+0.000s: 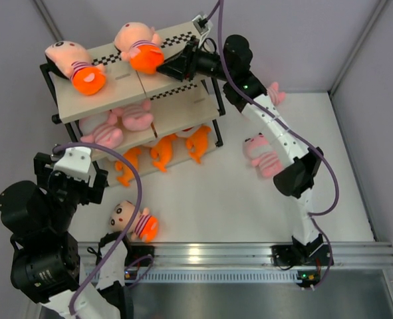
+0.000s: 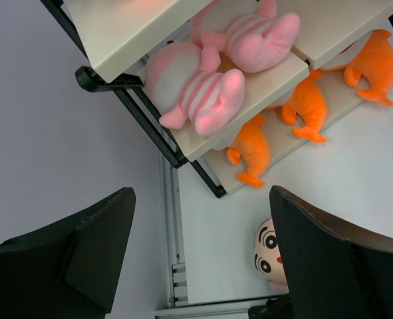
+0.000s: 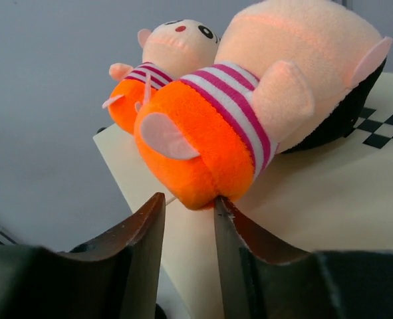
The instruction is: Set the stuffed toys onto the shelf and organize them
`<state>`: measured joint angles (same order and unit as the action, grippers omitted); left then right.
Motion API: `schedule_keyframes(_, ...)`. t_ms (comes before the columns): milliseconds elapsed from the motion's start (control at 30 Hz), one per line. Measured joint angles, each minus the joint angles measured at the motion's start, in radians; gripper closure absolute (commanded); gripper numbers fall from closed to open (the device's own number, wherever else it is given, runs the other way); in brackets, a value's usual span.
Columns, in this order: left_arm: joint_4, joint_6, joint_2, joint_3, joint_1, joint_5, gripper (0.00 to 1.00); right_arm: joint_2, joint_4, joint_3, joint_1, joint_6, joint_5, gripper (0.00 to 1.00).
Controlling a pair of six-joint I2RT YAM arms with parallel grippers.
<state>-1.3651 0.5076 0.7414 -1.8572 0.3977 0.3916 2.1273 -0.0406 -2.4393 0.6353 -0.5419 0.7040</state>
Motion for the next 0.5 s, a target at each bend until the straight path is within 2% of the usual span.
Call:
schedule_keyframes(67, 0.001, 0.000, 0.000, 0.009, 0.000, 0.002, 0.12, -0.005, 0.006, 0.004, -0.002, 0.006, -0.004, 0.53)
schedule_keyframes(100, 0.000, 0.001, 0.000, 0.019, 0.000, 0.003, 0.12, -0.009, 0.003, 0.005, -0.004, 0.010, -0.006, 0.44)
schedule_keyframes(133, 0.000, 0.001, 0.000, 0.029, 0.000, 0.003, 0.12, -0.014, -0.005, 0.005, -0.006, 0.013, -0.009, 0.41)
schedule_keyframes(367, 0.000, 0.012, -0.009, 0.132, 0.000, 0.002, 0.12, -0.098, -0.043, 0.091, -0.021, 0.085, -0.034, 0.20)
schedule_keyframes(500, 0.014, 0.047, -0.042, 0.282, 0.000, -0.020, 0.12, -0.153, -0.103, 0.120, -0.022, 0.141, -0.054, 0.14)
